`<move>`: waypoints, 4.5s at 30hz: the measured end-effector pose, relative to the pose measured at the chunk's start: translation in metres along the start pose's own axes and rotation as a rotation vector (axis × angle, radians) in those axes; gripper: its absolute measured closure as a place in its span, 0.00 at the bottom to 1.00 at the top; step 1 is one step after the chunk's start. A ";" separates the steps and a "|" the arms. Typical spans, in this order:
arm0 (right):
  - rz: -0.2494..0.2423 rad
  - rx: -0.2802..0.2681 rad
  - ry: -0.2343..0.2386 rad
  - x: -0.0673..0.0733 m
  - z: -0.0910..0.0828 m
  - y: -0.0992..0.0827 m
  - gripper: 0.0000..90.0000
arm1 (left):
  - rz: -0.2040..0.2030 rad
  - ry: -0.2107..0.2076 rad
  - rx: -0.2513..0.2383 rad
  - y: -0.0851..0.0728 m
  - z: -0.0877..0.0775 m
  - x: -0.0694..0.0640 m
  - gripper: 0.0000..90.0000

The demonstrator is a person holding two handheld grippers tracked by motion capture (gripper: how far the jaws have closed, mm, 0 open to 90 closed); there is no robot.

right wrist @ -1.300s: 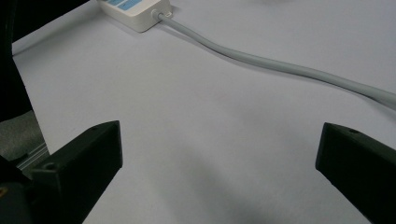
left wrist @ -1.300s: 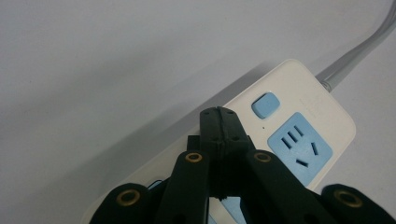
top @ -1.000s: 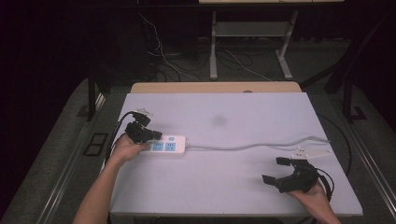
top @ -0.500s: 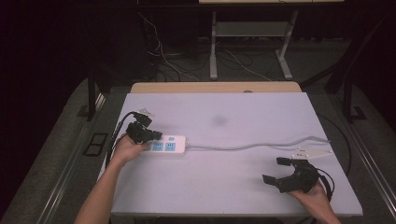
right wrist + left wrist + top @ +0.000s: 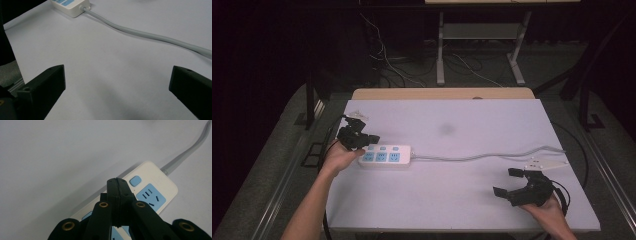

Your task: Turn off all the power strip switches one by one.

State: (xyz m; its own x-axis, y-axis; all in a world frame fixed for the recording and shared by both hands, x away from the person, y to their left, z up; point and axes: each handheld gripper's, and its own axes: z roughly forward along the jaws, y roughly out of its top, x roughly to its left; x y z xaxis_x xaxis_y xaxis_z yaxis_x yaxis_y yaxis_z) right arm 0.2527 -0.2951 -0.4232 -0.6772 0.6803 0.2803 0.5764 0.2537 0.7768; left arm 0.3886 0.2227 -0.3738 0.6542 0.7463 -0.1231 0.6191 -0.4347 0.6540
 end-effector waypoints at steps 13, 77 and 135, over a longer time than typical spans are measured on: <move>0.004 0.005 0.002 0.001 0.001 0.000 0.00 | -0.048 0.028 -0.018 -0.010 -0.022 0.016 0.99; 0.002 0.024 0.001 0.000 0.003 -0.001 0.00 | -0.076 -0.001 0.090 -0.022 0.018 0.028 0.99; 0.009 -0.003 -0.016 -0.003 -0.004 -0.001 0.00 | -0.130 0.022 -0.188 -0.024 -0.030 0.011 0.77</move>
State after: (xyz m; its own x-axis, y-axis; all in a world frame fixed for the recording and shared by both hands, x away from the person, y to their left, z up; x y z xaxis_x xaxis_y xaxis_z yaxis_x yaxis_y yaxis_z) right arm 0.2519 -0.3000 -0.4224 -0.6647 0.6932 0.2785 0.5811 0.2455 0.7759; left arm 0.3679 0.2567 -0.3683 0.5634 0.8016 -0.2000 0.6043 -0.2347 0.7614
